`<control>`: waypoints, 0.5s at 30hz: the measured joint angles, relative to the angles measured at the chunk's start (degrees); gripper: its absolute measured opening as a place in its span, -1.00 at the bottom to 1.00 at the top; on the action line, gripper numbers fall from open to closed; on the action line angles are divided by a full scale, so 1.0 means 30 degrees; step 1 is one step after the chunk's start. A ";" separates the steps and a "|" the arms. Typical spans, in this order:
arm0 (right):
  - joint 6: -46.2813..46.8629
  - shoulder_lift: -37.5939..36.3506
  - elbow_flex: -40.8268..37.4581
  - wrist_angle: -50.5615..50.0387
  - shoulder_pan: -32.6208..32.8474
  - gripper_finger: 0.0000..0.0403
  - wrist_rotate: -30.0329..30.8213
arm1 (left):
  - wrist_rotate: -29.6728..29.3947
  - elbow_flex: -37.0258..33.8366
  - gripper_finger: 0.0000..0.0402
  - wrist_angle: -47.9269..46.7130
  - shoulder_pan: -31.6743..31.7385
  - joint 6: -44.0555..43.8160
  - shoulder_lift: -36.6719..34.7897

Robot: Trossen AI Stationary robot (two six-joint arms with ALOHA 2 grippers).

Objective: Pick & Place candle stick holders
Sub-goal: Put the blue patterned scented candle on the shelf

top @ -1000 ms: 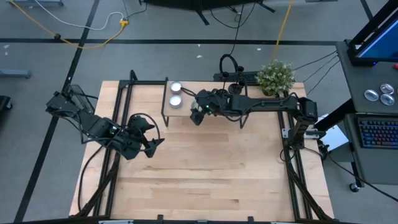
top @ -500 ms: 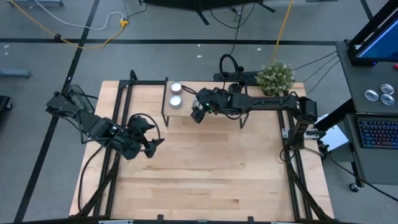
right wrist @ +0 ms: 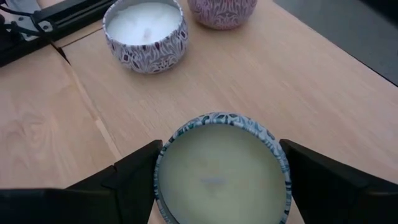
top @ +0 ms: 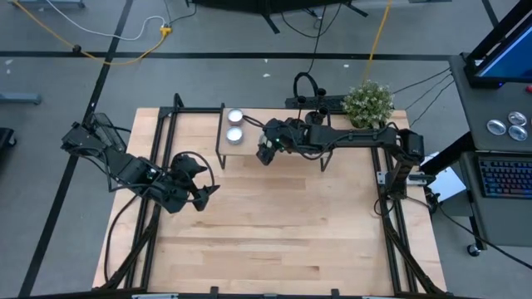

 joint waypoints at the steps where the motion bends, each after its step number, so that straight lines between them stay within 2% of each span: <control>1: 0.0000 0.0000 0.0000 -0.0001 0.0000 0.46 -0.0006 | 0.0000 0.0000 0.87 -0.0003 0.0000 0.0000 0.0000; 15: -0.0073 0.0474 0.0000 -0.0157 -0.0022 0.66 -0.0006 | 0.0349 0.0000 0.90 0.0012 -0.0004 0.0112 0.0000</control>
